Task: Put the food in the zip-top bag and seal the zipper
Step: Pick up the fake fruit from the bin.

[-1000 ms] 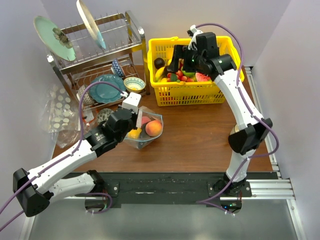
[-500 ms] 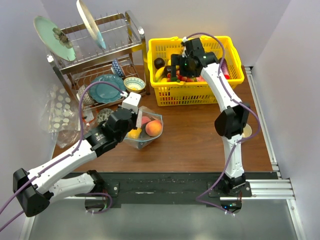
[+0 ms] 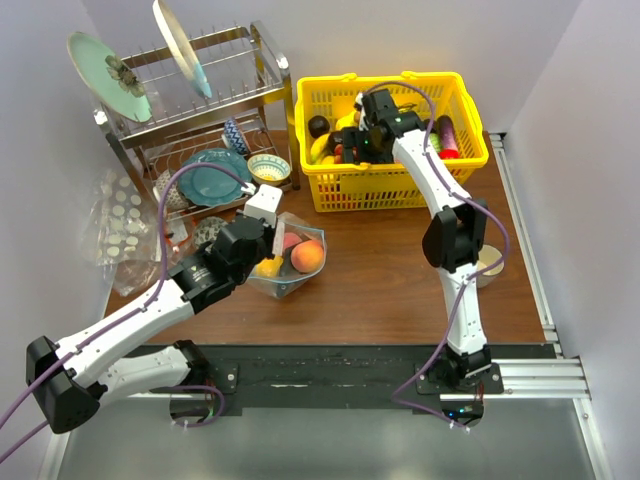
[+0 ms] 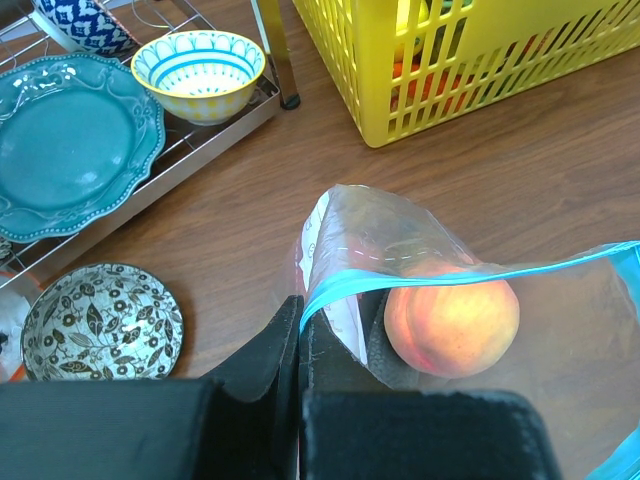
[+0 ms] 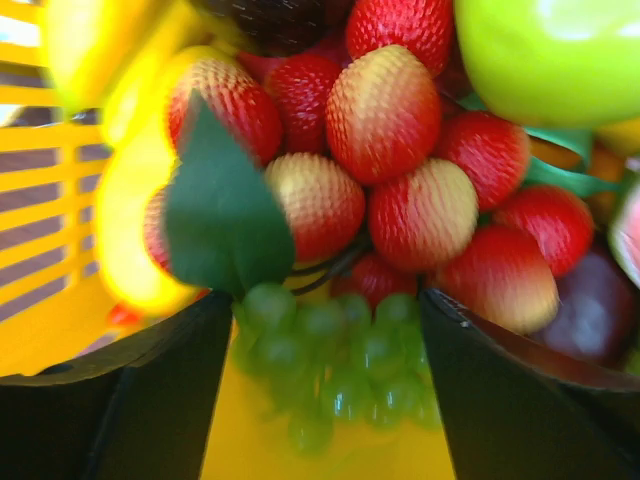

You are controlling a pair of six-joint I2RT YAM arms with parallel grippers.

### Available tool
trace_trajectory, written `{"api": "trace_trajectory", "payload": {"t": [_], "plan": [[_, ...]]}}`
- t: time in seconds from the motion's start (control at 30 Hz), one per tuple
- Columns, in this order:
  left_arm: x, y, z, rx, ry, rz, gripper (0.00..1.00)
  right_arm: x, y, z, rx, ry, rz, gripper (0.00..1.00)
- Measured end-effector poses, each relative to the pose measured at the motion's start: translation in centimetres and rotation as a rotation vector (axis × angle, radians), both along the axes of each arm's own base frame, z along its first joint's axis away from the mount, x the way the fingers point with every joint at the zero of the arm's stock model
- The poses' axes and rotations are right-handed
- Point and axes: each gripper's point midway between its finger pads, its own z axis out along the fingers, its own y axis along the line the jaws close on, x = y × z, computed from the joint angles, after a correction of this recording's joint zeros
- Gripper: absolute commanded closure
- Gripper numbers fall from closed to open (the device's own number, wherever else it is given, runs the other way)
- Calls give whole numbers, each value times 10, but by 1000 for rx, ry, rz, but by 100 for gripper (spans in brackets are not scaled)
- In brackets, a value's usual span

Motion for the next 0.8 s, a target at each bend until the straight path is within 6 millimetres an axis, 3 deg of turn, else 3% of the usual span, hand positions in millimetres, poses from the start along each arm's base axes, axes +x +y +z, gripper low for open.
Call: {"api": "trace_trajectory", "payload": {"t": [0.07, 0.2, 0.37, 0.43, 0.57, 0.8], "plan": [[0, 0, 0, 1, 1, 0, 100, 2, 1, -14, -9, 20, 10, 59], [0, 0, 0, 1, 1, 1, 100, 11, 1, -14, 12, 1, 8, 75], [0, 0, 0, 1, 1, 0, 100, 8, 6, -4, 32, -18, 17, 82], [0, 0, 0, 1, 1, 1, 100, 6, 7, 10, 43, -43, 19, 83], [0, 0, 0, 1, 1, 1, 100, 0, 7, 59, 91, -125, 14, 84], [0, 0, 0, 1, 1, 1, 100, -29, 11, 183, 265, -352, 44, 84]]}}
